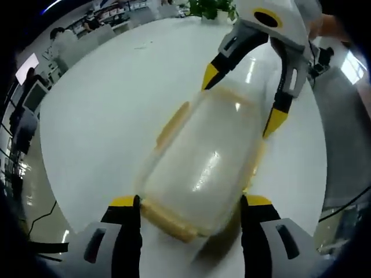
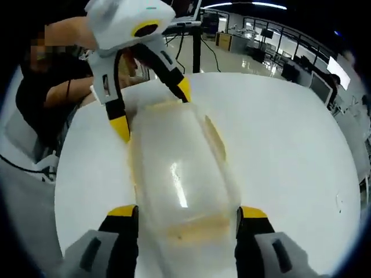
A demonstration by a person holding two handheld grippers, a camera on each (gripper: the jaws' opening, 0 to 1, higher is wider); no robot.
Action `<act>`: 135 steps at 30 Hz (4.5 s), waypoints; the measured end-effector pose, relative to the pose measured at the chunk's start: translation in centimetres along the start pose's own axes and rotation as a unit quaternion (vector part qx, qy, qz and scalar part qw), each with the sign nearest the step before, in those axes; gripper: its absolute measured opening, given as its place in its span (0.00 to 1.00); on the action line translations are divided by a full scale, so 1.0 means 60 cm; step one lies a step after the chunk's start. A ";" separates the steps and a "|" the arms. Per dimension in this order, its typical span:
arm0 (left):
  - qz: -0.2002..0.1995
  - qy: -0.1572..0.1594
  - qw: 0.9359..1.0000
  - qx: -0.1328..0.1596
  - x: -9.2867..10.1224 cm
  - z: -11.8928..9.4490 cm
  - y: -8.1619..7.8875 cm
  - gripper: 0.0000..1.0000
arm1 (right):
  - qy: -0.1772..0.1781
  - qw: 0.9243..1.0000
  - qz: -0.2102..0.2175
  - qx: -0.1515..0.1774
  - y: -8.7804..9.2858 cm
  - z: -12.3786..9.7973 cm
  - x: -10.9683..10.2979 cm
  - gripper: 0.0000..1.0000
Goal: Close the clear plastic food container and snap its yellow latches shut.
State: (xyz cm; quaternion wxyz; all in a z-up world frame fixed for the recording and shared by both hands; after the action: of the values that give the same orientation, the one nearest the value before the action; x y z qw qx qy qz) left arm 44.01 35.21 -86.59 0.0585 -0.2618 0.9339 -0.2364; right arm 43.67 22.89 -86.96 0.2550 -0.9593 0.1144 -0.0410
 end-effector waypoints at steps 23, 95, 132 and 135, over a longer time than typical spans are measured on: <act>0.017 0.009 1.000 0.001 0.003 0.003 -0.005 0.66 | -0.062 0.990 -0.110 -0.065 0.040 -0.019 0.013 0.37; 0.192 0.045 0.973 -0.117 0.049 -0.110 -0.009 0.37 | -0.084 0.978 -0.185 -0.039 0.014 -0.133 -0.018 0.36; 0.236 0.050 0.967 -0.077 0.158 -0.040 -0.261 0.37 | -0.051 0.986 -0.147 -0.057 0.216 -0.309 0.063 0.36; 0.240 0.051 0.967 -0.075 0.166 -0.034 -0.273 0.37 | -0.052 0.986 -0.144 -0.060 0.228 -0.319 0.064 0.36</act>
State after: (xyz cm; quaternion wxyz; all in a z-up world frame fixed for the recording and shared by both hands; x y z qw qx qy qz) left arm 42.55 18.57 -76.92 0.0459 -0.0213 0.9862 -0.1579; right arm 42.04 1.22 -77.11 0.1942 -0.9801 -0.0364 -0.0203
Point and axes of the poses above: the point that each gripper's makers call its tool centre point, and the gripper's own axes: z roughly forward along the fingers, x roughly to its right, y roughly out of its underside, the point moved 2 cm from there along -z, roughly backward along the fingers, and after that the axes turned 2 degrees about -z, right-handed, at the moved point
